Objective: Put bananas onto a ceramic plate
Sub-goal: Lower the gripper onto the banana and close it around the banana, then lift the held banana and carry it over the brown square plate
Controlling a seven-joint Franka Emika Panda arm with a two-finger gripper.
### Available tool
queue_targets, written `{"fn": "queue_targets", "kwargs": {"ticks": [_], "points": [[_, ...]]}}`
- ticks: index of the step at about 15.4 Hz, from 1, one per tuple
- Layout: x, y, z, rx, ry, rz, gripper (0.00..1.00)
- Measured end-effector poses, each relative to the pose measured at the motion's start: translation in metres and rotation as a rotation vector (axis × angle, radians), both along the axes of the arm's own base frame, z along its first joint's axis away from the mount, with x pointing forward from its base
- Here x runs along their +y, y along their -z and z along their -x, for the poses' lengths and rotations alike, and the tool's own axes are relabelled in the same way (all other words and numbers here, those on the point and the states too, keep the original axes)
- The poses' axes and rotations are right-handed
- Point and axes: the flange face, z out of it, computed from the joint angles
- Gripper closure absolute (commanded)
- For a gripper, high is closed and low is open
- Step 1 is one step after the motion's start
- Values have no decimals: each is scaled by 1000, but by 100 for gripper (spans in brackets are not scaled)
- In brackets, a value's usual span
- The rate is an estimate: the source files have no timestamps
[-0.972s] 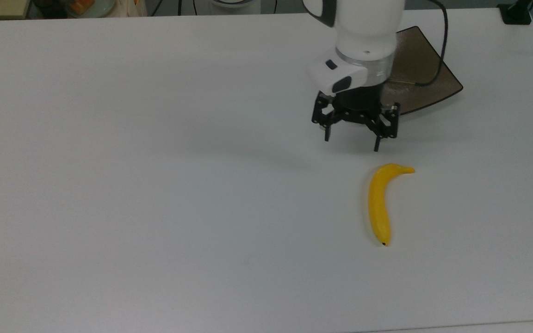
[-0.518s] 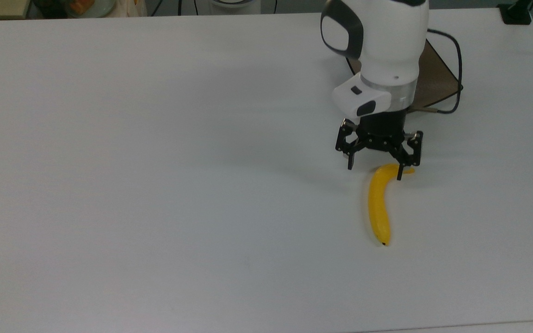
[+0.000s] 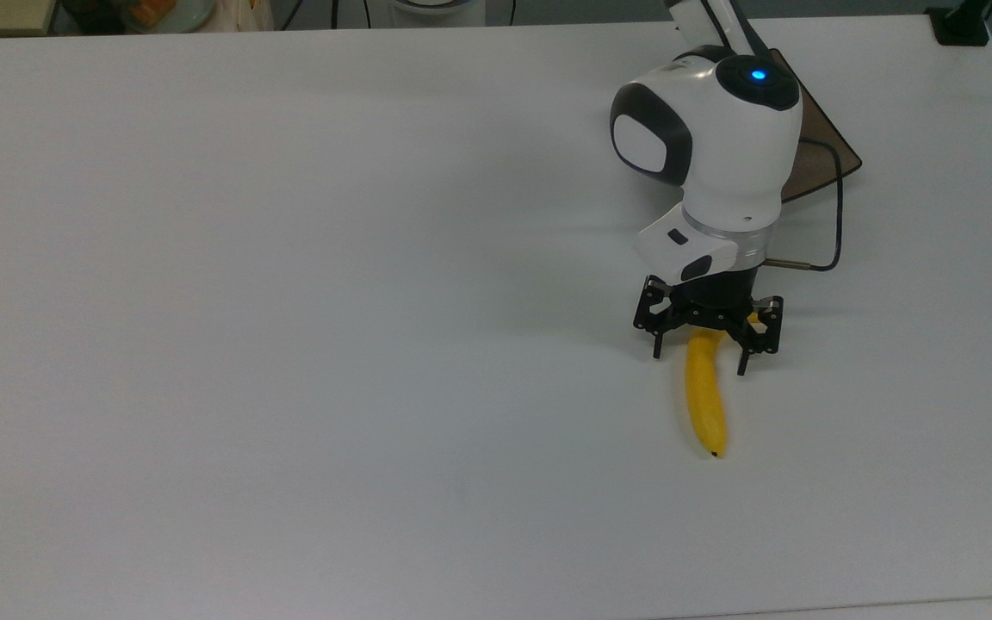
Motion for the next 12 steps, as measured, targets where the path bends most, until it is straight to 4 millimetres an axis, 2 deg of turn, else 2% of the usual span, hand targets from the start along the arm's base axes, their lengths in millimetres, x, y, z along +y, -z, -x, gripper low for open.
{"fn": "queue_targets", "kwargs": {"ticks": [1,3,8,10,12], "points": [[3,1,2,-7,-14,14,65],[4,6,3,-27,-43,55,77],[-1,4,-1,-35,-40,59,77],[-10,-7,-8,-50,-22,50,77],[-19,-26,-15,-73,-4,36,76]]}}
